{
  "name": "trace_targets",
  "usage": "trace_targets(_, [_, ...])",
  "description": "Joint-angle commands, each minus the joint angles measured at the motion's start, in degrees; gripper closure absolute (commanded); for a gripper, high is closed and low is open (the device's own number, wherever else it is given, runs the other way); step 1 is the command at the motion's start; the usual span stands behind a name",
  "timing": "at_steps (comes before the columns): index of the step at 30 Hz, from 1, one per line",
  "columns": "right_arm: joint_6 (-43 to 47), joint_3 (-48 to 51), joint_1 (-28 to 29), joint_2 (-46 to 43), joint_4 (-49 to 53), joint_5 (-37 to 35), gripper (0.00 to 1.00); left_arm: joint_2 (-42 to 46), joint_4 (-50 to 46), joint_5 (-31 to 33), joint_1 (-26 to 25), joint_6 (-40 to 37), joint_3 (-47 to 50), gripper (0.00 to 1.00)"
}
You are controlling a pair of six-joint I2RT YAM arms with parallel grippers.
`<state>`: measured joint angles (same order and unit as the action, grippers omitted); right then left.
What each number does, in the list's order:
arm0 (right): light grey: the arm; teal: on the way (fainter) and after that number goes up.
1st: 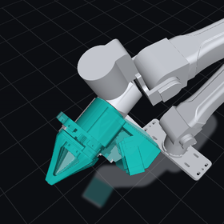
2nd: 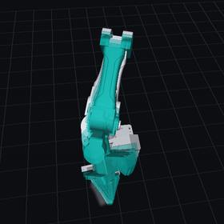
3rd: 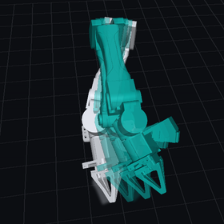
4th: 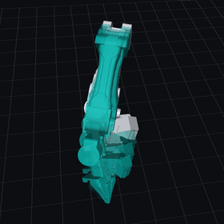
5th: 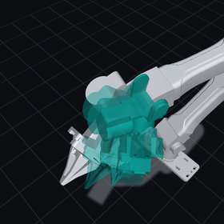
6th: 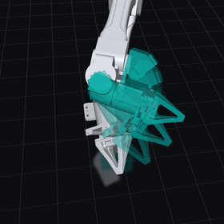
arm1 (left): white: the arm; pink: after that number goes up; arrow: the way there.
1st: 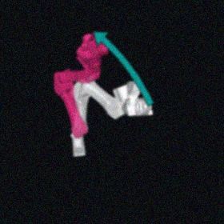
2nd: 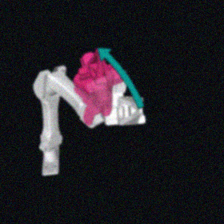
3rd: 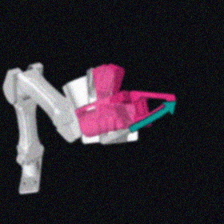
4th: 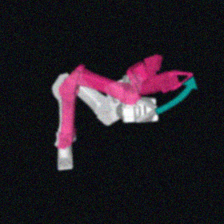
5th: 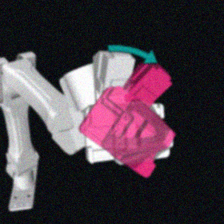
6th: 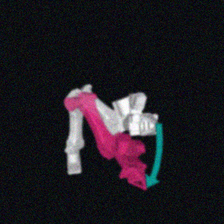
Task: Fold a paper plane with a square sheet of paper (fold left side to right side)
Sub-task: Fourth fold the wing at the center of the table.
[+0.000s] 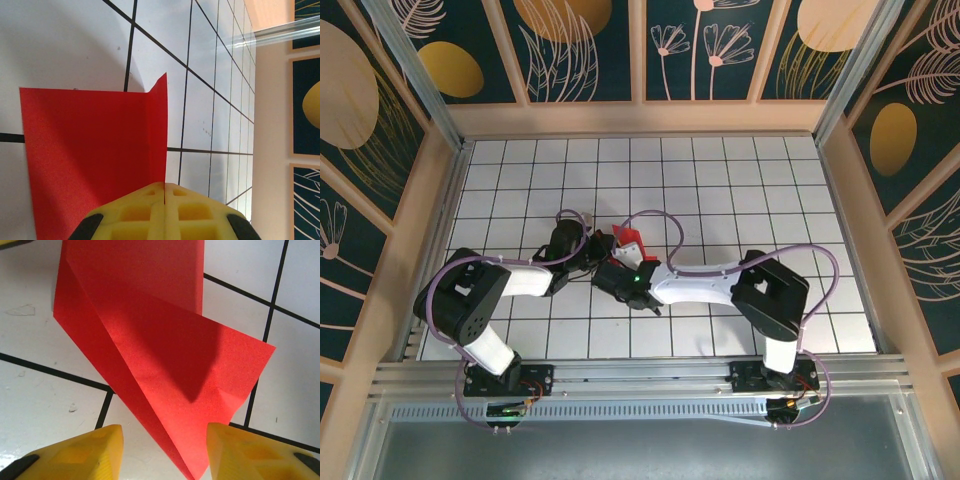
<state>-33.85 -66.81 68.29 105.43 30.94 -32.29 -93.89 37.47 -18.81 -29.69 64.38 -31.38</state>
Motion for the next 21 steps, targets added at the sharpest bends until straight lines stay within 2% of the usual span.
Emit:
trace_targets(1, [0.74,-1.39,-0.35,1.78,1.16,-4.18,0.54,0.89,0.67,0.26,-0.37,0.12,-0.13,1.0])
trace_targets(5, [1.15,-1.01,-0.62,2.87,0.07,-4.86,0.55,0.81,0.5,0.26,-0.37,0.01,-0.35,1.0])
trace_targets(9, [1.46,-0.29,-1.42,3.36,-1.6,-5.06,0.6,0.72,0.23,0.26,-0.34,-0.18,-0.44,1.0])
trace_targets(18, [2.64,-0.04,-2.08,4.77,-2.97,-6.11,0.64,0.52,-0.11,-0.09,-0.37,-0.39,-0.87,1.0])
trace_targets(21, [2.73,0.18,-2.06,4.91,-3.2,-6.11,0.68,0.54,-0.3,0.08,-0.37,-0.42,-0.79,1.0])
